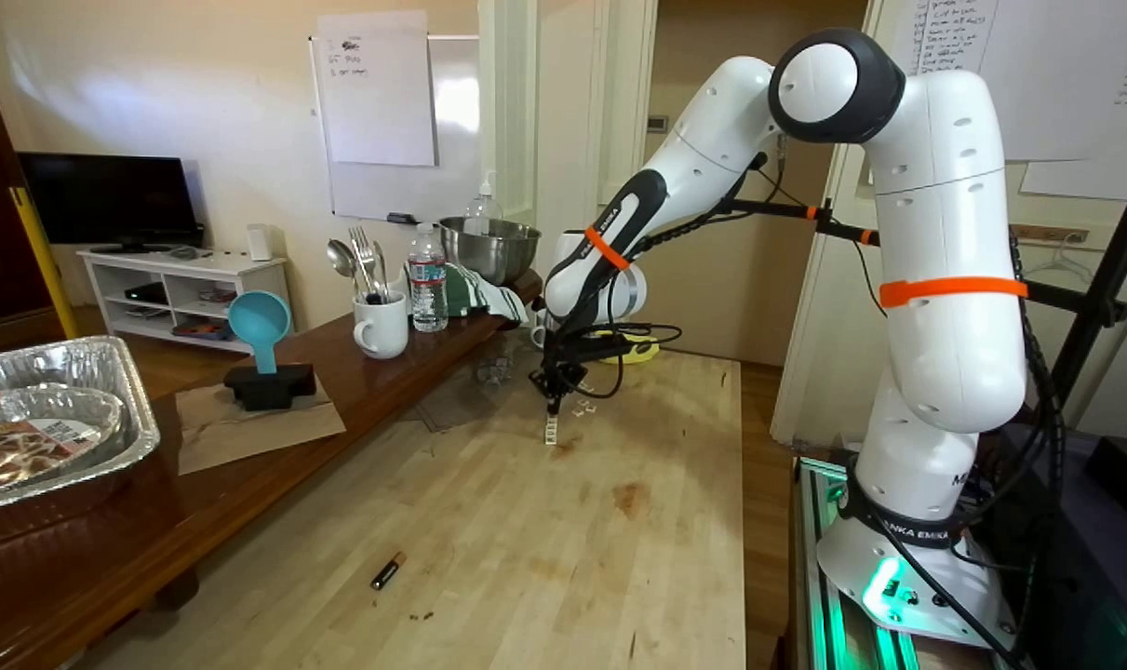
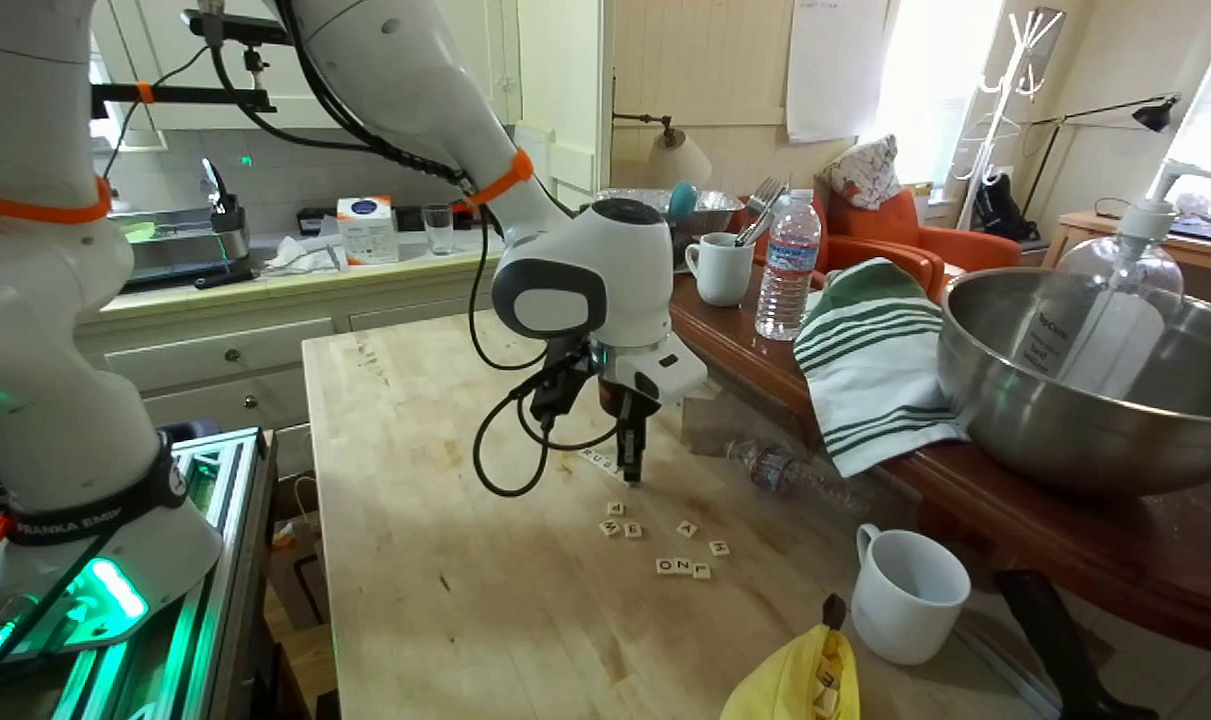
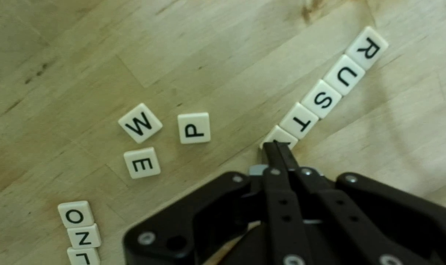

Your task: Create the word 'Rusty' using the tiles.

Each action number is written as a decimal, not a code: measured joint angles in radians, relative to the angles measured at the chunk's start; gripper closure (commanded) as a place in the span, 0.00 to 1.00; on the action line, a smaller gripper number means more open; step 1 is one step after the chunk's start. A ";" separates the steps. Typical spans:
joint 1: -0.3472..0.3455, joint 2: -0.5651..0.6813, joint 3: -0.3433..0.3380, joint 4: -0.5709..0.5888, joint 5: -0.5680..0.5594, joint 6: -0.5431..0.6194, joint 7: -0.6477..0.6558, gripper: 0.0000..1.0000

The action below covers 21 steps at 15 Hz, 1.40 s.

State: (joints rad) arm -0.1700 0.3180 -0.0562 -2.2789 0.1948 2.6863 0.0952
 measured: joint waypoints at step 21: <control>-0.014 -0.053 -0.057 -0.086 -0.092 0.002 -0.233 1.00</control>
State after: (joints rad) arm -0.1838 0.2650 -0.1136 -2.3648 0.1026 2.6885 -0.1376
